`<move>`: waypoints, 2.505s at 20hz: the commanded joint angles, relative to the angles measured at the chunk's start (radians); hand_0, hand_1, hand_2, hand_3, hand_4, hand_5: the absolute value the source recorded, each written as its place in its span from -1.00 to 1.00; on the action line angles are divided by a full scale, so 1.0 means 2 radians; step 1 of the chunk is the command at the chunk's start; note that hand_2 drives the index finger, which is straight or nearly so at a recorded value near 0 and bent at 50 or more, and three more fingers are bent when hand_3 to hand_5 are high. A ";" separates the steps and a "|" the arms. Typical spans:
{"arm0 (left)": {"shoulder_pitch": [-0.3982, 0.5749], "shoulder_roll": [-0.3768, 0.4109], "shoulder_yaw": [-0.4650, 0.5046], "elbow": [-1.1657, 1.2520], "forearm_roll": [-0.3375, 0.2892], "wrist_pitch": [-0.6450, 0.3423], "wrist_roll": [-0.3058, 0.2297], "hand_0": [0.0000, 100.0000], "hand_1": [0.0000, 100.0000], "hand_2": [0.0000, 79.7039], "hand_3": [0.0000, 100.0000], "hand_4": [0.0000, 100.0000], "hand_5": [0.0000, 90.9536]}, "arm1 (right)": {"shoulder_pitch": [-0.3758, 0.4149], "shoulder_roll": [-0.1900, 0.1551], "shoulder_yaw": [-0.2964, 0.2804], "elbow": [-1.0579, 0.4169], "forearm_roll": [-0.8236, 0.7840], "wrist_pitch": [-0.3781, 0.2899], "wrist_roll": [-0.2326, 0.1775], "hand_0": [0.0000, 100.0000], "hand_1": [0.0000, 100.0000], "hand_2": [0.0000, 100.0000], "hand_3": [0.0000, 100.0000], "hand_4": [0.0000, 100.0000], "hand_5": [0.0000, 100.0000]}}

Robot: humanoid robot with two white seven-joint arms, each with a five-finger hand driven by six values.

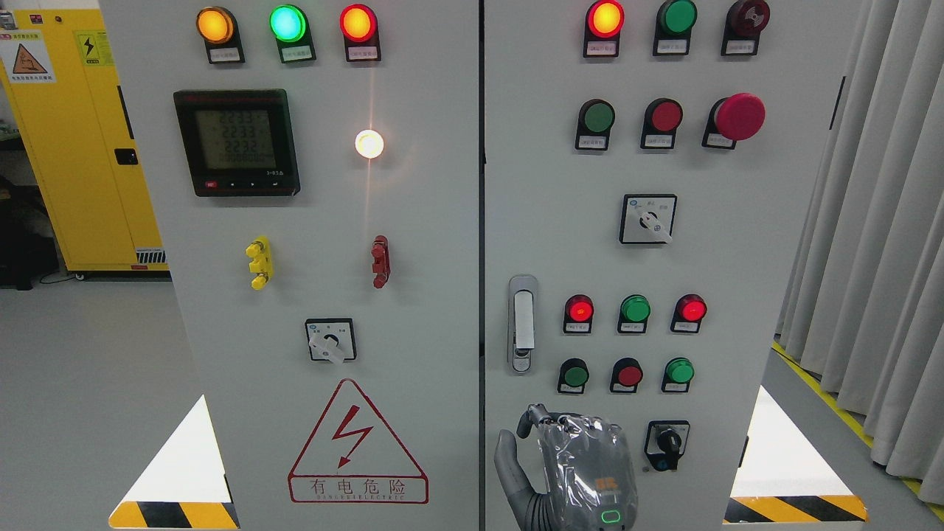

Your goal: Release door handle

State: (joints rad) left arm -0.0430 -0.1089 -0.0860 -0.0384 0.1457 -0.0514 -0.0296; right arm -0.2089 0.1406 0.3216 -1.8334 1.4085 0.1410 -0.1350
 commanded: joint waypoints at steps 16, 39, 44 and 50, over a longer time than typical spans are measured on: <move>0.000 0.000 0.000 0.000 0.000 0.000 0.000 -0.76 0.11 -1.00 -1.00 -1.00 -1.00 | -0.080 -0.001 -0.016 0.010 0.004 0.002 0.031 -0.34 -0.42 1.00 1.00 1.00 1.00; 0.000 0.000 0.000 0.000 0.000 0.000 0.000 -0.76 0.11 -1.00 -1.00 -1.00 -1.00 | -0.130 0.000 -0.026 0.062 0.006 0.025 0.032 -0.37 -0.37 1.00 1.00 1.00 1.00; 0.000 0.000 0.000 0.000 0.000 0.000 0.000 -0.76 0.11 -1.00 -1.00 -1.00 -1.00 | -0.131 0.000 -0.027 0.062 0.005 0.026 0.032 -0.27 -0.41 1.00 1.00 1.00 1.00; 0.000 0.000 0.000 0.000 0.000 0.000 0.000 -0.76 0.11 -1.00 -1.00 -1.00 -1.00 | -0.136 0.002 -0.027 0.062 0.005 0.026 0.032 -0.21 -0.46 1.00 1.00 1.00 1.00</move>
State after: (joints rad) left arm -0.0429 -0.1089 -0.0860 -0.0384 0.1457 -0.0514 -0.0296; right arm -0.4732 0.1415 0.2712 -1.7202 1.4189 0.1929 -0.0702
